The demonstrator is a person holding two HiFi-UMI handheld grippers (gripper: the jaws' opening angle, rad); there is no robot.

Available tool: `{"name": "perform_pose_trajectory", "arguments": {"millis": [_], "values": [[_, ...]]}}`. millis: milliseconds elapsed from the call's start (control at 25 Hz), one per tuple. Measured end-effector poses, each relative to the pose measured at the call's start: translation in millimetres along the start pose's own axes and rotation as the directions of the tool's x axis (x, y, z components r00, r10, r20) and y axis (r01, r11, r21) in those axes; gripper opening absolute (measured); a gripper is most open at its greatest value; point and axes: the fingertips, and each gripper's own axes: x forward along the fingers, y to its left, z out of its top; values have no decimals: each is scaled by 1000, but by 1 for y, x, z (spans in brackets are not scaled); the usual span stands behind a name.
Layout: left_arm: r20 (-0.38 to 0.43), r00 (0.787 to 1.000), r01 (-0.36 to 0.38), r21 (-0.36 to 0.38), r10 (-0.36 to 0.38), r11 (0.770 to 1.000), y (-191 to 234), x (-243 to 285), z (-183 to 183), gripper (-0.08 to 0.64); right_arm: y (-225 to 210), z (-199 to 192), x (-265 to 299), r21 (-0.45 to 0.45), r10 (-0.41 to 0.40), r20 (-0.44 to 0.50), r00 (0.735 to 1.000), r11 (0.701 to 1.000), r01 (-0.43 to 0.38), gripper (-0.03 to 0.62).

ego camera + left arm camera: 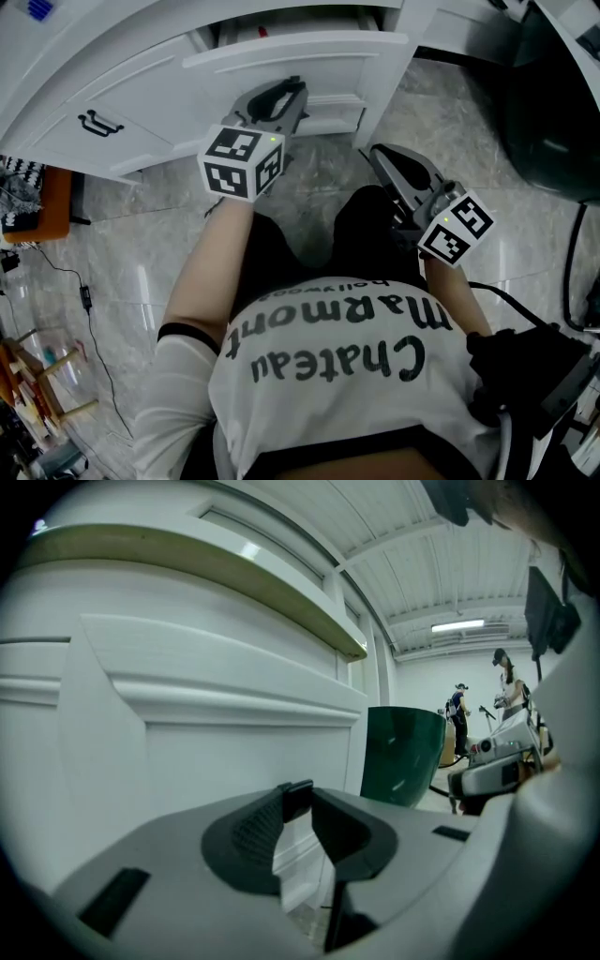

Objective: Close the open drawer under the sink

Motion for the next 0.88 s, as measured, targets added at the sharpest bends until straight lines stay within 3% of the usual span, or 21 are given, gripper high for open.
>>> {"name": "perform_pose_trajectory", "arguments": {"millis": [880], "values": [[-15, 1000, 13, -2, -13, 1000, 22, 24, 6, 94, -3, -1, 0, 31, -14, 25, 1000, 999, 14, 12]]}}
